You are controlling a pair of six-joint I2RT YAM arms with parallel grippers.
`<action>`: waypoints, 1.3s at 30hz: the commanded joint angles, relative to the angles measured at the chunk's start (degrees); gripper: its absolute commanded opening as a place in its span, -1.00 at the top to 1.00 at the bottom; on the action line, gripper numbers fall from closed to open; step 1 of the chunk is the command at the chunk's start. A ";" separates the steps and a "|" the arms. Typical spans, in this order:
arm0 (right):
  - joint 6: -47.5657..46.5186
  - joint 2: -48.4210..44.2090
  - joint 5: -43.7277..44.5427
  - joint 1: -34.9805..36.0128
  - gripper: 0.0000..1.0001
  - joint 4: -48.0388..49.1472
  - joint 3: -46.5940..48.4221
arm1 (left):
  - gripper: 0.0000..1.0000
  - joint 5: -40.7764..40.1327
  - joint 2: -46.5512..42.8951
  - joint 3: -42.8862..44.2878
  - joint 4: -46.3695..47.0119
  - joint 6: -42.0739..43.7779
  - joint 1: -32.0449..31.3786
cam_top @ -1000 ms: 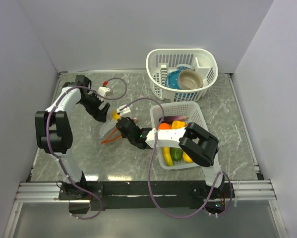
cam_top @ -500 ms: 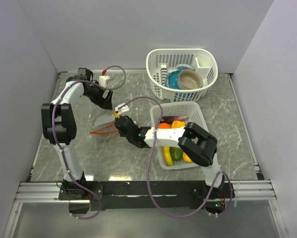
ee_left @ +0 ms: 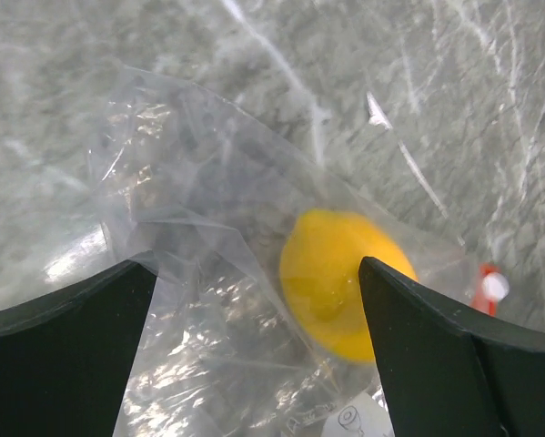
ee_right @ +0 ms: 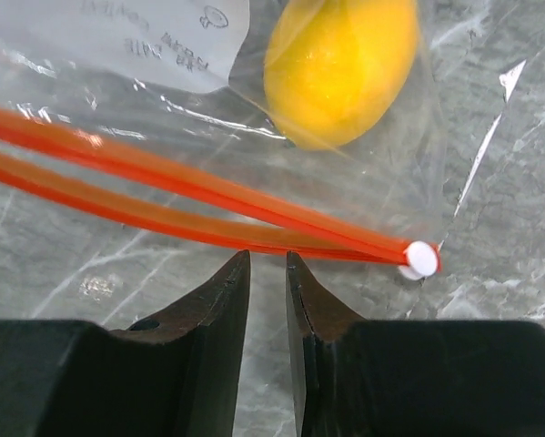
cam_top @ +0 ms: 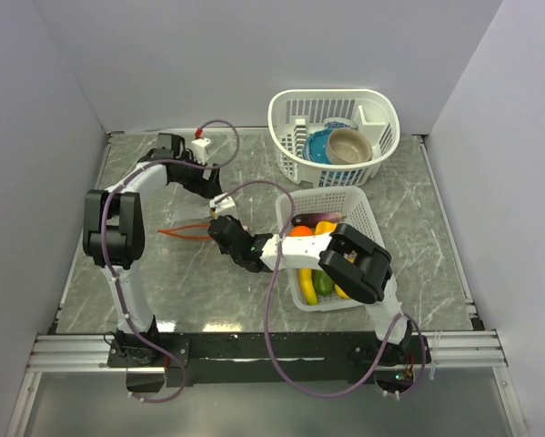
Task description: Open the zip-top bag and remove the fake food
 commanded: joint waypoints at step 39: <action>4.96 8.10 0.97 2.97 -0.76 -10.70 17.06 | -0.99 -11.84 -6.79 -17.27 -3.54 -0.35 -7.93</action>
